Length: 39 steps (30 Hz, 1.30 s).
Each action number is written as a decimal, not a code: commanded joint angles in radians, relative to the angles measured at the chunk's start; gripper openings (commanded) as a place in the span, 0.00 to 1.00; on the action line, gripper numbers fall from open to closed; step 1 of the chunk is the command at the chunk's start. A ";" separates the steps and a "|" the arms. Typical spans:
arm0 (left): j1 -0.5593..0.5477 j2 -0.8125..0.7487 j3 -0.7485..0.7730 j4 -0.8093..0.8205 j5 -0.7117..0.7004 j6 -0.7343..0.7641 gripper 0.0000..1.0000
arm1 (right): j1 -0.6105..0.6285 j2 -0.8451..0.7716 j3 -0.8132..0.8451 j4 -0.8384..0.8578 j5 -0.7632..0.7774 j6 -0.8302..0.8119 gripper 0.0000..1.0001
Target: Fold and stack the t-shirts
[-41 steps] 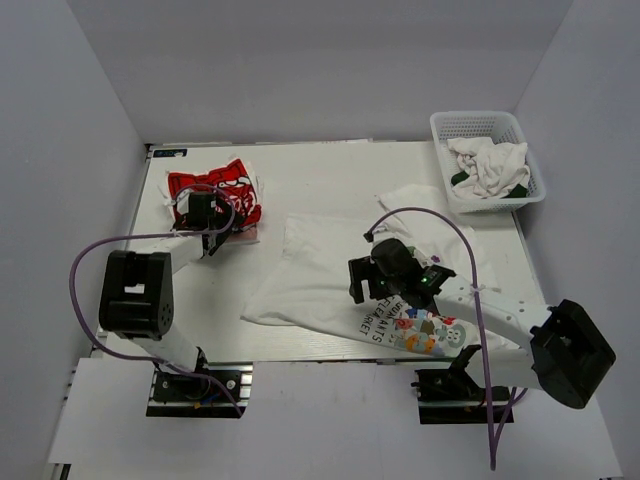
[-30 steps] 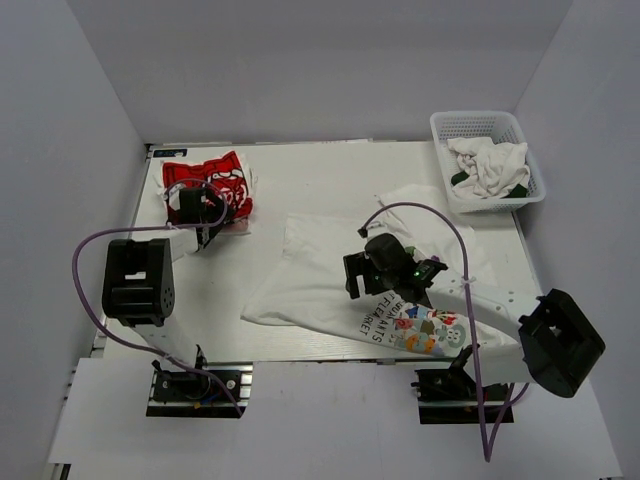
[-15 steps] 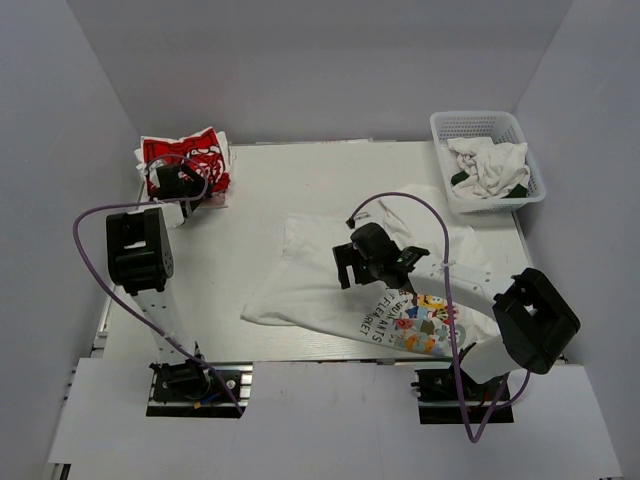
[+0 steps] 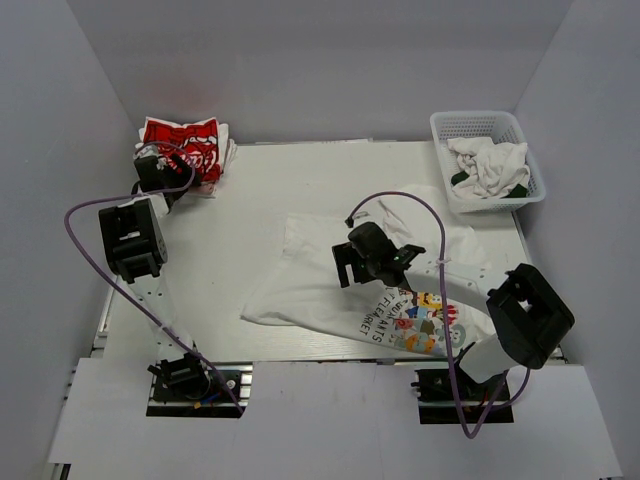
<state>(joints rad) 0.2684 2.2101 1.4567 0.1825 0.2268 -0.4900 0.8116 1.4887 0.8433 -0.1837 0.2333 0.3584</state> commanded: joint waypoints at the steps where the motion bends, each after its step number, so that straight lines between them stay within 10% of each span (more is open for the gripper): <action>1: -0.001 0.022 -0.012 0.005 0.068 -0.007 0.93 | -0.003 0.007 0.045 -0.005 0.023 0.001 0.90; 22: -0.001 -0.153 -0.225 0.207 0.134 -0.214 0.99 | -0.002 -0.053 0.013 0.026 0.040 0.011 0.90; 34: -0.043 -0.558 -0.311 -0.277 0.210 -0.093 0.99 | -0.006 -0.240 -0.039 0.053 0.109 0.092 0.90; 39: -0.191 -0.779 -0.623 -0.267 0.306 -0.114 0.99 | -0.061 -0.303 -0.075 -0.192 0.187 0.289 0.90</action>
<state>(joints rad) 0.1726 1.5196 0.9672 0.0193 0.4450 -0.6197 0.7856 1.2018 0.7868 -0.1997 0.3359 0.5053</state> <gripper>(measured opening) 0.994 0.901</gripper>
